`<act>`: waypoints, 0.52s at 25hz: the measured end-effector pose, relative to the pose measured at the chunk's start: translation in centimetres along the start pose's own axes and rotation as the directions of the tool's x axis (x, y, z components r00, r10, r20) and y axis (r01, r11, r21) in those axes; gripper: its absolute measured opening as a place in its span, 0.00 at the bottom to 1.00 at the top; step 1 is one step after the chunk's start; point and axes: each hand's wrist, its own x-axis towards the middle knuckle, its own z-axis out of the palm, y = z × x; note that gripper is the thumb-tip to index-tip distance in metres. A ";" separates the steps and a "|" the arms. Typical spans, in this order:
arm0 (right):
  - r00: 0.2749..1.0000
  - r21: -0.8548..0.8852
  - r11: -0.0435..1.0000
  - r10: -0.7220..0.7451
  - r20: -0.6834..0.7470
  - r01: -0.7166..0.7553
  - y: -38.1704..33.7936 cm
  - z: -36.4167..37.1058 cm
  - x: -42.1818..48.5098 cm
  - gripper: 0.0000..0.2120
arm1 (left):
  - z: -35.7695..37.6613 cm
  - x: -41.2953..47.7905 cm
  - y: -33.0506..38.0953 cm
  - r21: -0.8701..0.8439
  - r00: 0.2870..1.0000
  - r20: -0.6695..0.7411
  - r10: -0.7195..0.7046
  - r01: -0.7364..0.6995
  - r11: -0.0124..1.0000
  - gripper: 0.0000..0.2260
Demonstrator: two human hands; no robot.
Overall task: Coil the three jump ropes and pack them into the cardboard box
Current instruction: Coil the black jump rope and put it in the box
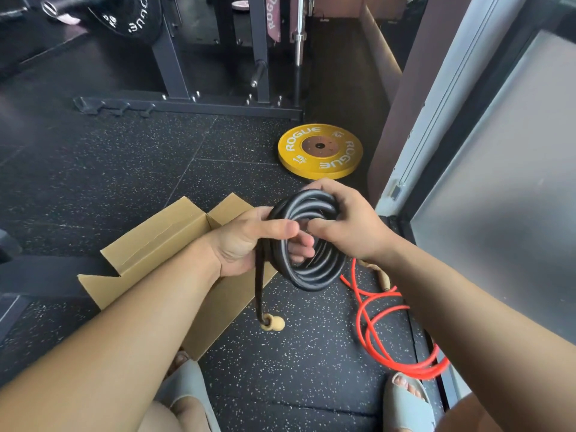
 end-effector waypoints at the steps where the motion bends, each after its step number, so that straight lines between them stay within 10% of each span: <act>1: 0.999 -0.003 1.000 -0.024 0.021 0.024 0.1 0.0 0.0 0.15 | -0.2 -0.2 -0.1 -0.062 0.996 0.087 -0.032 0.038 0.997 0.25; 13: 0.973 0.060 0.996 -0.083 0.216 0.072 -0.6 -0.8 -0.4 0.25 | -0.5 -0.4 -1.6 -0.173 0.953 0.301 -0.026 0.081 0.982 0.20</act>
